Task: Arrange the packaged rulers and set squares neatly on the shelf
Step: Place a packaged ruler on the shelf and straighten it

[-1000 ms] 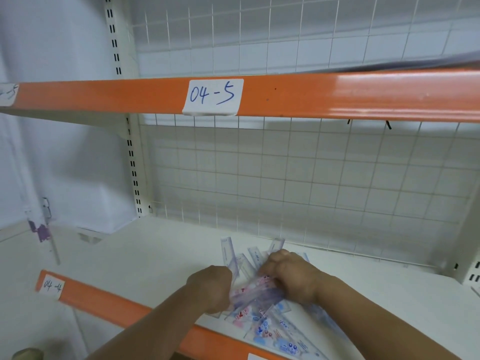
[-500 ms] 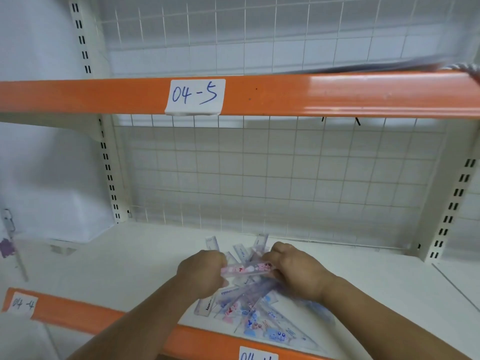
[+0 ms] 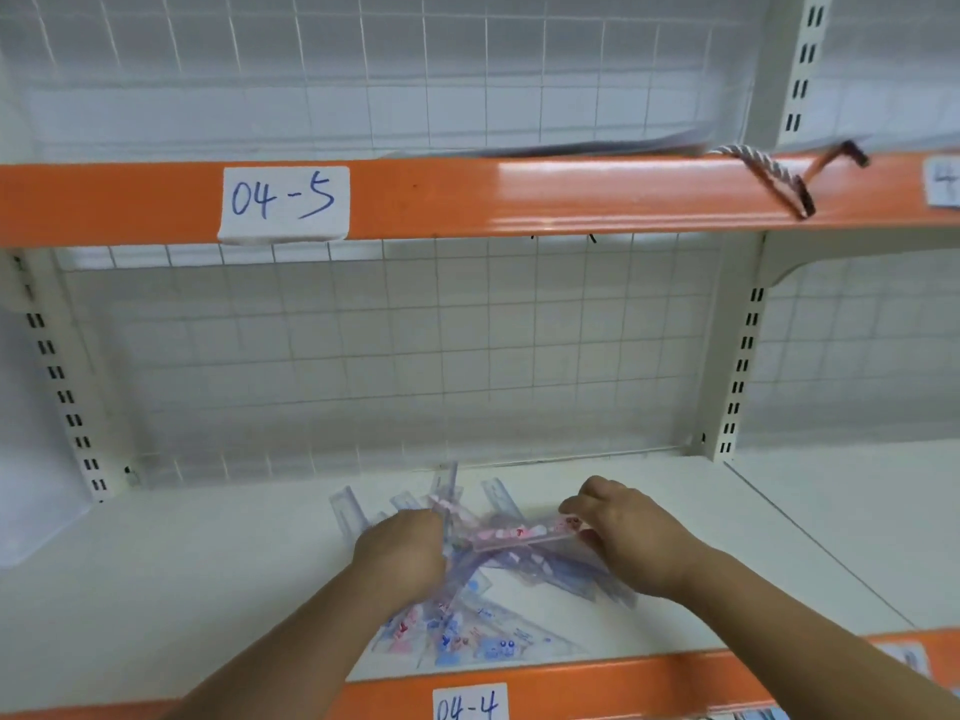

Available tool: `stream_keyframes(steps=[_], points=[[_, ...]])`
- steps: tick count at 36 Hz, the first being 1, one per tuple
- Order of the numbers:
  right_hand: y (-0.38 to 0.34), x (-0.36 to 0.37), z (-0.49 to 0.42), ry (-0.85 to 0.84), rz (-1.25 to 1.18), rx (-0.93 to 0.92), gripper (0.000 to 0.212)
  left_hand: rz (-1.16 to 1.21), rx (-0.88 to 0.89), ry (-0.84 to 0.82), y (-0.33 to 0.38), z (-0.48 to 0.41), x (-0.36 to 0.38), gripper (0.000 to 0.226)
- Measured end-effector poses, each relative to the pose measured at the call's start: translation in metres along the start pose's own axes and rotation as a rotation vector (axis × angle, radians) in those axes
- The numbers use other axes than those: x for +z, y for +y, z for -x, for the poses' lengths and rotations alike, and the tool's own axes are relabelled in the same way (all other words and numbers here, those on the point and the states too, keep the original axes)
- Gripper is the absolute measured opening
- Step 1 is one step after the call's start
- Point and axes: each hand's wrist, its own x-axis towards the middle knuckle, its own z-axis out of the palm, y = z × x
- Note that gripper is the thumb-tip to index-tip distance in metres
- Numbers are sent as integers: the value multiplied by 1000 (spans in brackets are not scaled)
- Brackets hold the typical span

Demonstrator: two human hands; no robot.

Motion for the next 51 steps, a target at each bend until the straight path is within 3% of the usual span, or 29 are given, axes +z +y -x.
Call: stream_keyframes(steps=[12,34,51], points=[[65,-12,71,40,-43,149,35,-7,129,37,86,-5,5,23],[273,-53,240,-35,-34,190,39,33,170,19,352,24,19,32],[417,-61,261,9,74,351,36,11,353,23,495,-74,11,30]])
